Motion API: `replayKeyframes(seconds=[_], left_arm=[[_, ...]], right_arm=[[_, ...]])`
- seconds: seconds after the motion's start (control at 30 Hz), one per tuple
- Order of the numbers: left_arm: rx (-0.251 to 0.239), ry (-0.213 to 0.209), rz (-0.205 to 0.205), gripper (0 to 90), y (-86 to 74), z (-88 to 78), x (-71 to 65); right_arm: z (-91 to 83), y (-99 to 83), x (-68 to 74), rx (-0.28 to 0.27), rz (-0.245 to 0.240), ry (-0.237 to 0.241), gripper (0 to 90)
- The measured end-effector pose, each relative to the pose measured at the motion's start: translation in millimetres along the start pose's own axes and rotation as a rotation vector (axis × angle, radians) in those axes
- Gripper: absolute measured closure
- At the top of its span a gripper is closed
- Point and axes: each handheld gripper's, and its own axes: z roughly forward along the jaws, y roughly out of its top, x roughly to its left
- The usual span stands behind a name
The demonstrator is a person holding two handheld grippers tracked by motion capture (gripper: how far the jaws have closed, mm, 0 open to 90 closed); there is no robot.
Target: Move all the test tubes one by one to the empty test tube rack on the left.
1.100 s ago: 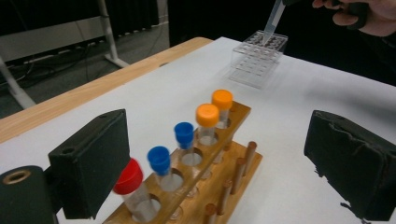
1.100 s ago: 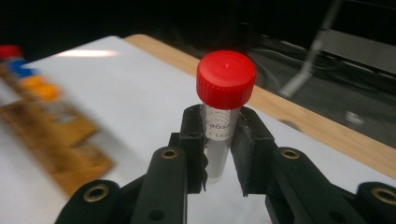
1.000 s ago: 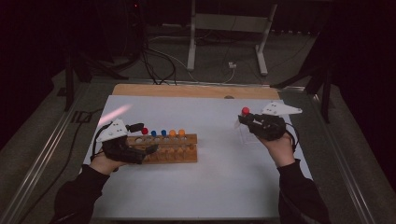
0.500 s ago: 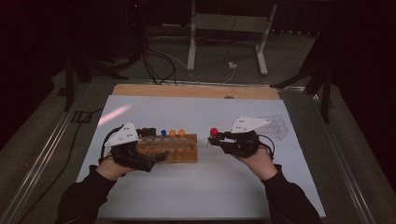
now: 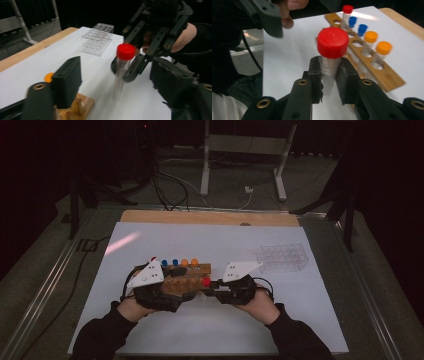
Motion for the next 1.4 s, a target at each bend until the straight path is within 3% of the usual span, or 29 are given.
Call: replayKeyframes(seconds=[0.37,0.7,0.9,1.1,1.23,1.4], left_arm=[[0.016,-0.02,0.038,56.4,-0.5,11.2,-8.6],[0.03,-0.009,0.071,69.9,-2.0,19.0,-11.1],[0.025,-0.003,0.081,71.3,0.9,17.7,-10.8],[0.008,0.048,0.065,71.6,7.3,2.1,-1.0],[-0.009,0.107,0.046,71.5,11.0,-12.5,8.3],[-0.03,0.19,0.031,71.5,14.7,-34.4,21.6]], right_arm=[[11.1,0.2,8.5,0.018,-0.012,0.034,74.7],[14.0,0.1,9.5,0.018,-0.012,0.032,74.7],[13.1,-0.5,8.3,-0.001,-0.006,0.032,72.8],[6.9,-2.3,6.7,-0.032,-0.003,-0.018,49.7],[-1.9,-6.0,2.3,-0.081,0.024,-0.047,35.2],[-12.9,-13.8,-3.6,-0.103,0.06,-0.095,15.4]])
